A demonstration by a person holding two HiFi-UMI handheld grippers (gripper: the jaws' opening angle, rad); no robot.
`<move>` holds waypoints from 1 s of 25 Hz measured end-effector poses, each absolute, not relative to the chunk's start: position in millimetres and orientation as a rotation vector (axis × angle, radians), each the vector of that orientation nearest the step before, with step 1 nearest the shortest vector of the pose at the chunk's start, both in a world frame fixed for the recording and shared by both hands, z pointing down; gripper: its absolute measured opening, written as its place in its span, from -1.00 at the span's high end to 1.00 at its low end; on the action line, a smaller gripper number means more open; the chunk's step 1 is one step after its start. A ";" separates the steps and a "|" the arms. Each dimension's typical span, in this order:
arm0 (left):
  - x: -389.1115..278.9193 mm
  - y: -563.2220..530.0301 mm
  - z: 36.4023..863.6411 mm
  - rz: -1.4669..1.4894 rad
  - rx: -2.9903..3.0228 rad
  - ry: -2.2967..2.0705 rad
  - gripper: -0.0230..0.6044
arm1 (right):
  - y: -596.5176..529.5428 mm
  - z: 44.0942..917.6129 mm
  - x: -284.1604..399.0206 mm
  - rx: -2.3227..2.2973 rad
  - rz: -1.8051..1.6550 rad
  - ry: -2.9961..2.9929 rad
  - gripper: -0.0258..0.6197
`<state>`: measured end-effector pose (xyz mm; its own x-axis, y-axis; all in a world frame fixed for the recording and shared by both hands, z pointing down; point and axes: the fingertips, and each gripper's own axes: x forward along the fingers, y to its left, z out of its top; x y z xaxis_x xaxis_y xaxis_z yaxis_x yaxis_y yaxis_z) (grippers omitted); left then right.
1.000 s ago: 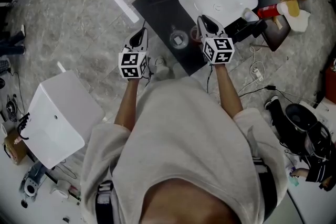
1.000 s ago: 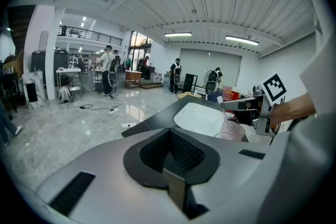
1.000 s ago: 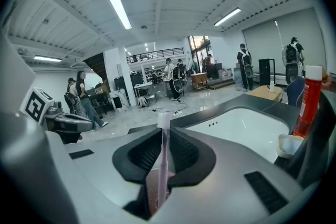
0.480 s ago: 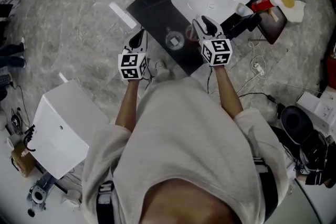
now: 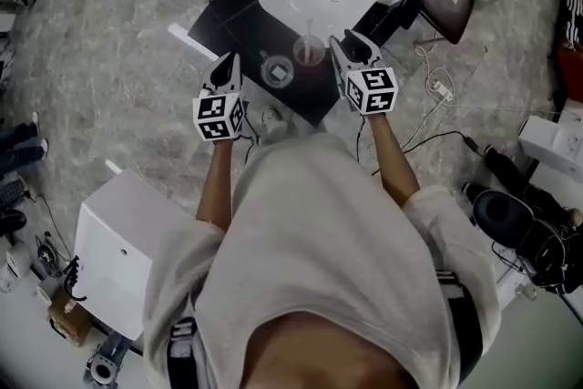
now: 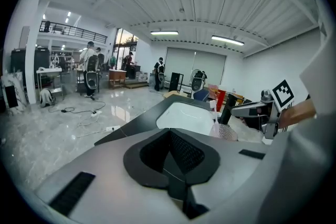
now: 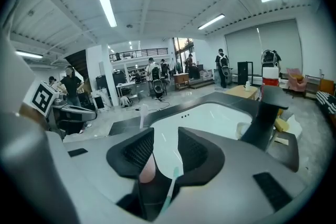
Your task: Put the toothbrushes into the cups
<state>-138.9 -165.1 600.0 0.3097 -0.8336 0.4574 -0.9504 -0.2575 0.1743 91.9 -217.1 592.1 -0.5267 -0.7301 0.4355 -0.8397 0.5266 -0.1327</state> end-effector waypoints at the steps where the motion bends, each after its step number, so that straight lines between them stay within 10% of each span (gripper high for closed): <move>1: -137.4 -166.2 600.5 0.384 2.170 -1.581 0.84 | -215.7 594.7 96.6 1.310 0.477 -2.429 0.43; 25: -144.9 -158.0 601.5 0.381 2.130 -1.609 0.84 | -217.5 722.7 96.9 1.061 0.636 -2.092 0.52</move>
<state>-144.9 -158.0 601.5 0.2849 -0.8359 0.4691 -0.9575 -0.2254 0.1799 96.9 -217.5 722.7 -0.4224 -0.4898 0.7627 -0.8315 0.5444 -0.1108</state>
